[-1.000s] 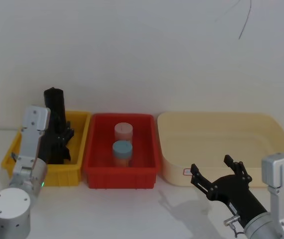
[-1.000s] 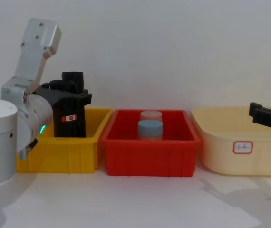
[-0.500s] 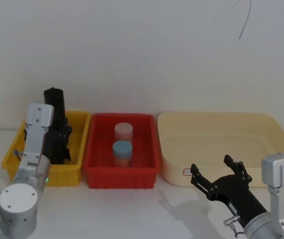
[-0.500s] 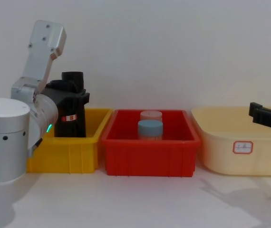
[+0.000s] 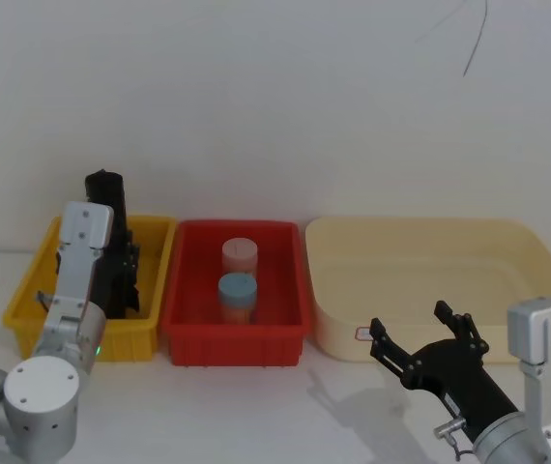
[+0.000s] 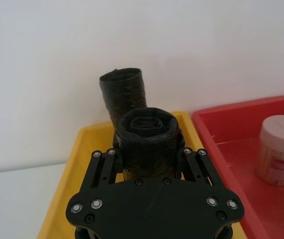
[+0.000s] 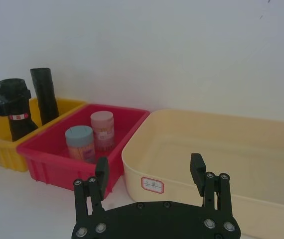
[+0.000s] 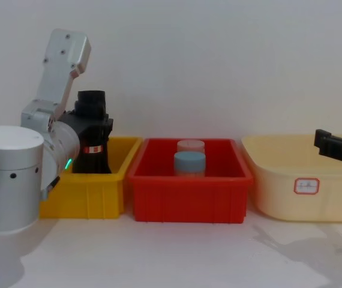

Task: Pick up the garbage bag with the one hand and transfer it to the other hand.

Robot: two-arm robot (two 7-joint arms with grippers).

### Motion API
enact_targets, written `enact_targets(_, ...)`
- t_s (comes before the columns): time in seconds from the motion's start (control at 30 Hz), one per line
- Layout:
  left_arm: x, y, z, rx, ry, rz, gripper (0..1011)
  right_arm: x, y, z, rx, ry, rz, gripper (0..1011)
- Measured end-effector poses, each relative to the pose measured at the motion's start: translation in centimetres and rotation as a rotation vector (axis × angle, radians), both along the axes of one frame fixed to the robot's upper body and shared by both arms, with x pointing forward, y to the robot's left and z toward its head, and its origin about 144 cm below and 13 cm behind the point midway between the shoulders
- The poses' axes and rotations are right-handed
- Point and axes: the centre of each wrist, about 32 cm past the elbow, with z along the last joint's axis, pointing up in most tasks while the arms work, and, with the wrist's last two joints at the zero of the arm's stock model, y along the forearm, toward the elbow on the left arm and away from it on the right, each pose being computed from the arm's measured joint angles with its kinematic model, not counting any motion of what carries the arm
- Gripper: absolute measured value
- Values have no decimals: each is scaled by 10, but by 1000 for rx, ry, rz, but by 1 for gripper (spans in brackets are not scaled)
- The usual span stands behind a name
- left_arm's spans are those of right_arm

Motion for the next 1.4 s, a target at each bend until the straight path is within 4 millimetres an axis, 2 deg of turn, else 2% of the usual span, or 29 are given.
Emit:
enact_targets(0.17,-4,1,5,-4,-13,-18,506,0,0,0,0,0,0,999)
enact_targets(0.53,-23,11,40,-27,-98,-119,447,0,0,0,0,0,0,1000)
enact_targets(0.9,-44,20,73,-57,-171,-271,445,0,0,0,0,0,0,1000)
enact_targets(1.13,-54,21,85,-76,-184,-376,445,0,0,0,0,0,0,1000)
enact_targets(1.4,-61,18,90,-95,-174,-502,445,0,0,0,0,0,0,1000)
